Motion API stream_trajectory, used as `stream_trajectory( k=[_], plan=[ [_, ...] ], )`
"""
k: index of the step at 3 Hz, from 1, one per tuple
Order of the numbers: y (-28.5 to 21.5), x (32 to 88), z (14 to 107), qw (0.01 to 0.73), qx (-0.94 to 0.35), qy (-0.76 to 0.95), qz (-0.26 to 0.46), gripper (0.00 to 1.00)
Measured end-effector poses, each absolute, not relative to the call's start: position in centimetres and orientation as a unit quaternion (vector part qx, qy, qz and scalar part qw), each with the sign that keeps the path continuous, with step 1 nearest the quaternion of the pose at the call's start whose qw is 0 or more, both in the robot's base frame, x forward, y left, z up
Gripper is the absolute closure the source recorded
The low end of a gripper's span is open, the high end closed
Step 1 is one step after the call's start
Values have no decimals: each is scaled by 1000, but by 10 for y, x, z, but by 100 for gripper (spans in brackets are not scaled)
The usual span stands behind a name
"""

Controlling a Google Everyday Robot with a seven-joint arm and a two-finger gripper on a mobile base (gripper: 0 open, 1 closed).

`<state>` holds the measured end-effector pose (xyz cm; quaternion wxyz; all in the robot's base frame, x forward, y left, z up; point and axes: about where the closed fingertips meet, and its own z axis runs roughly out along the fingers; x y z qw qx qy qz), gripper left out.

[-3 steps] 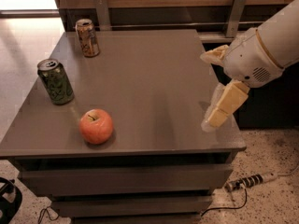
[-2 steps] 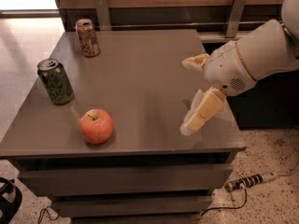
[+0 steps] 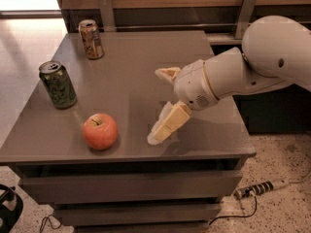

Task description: Pick apple

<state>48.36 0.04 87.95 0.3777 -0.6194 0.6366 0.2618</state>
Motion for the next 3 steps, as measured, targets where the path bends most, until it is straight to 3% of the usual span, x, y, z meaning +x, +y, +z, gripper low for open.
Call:
stream_trajectory(
  k=[3],
  plan=[
    [43, 489, 853, 357, -630, 624, 293, 0]
  ],
)
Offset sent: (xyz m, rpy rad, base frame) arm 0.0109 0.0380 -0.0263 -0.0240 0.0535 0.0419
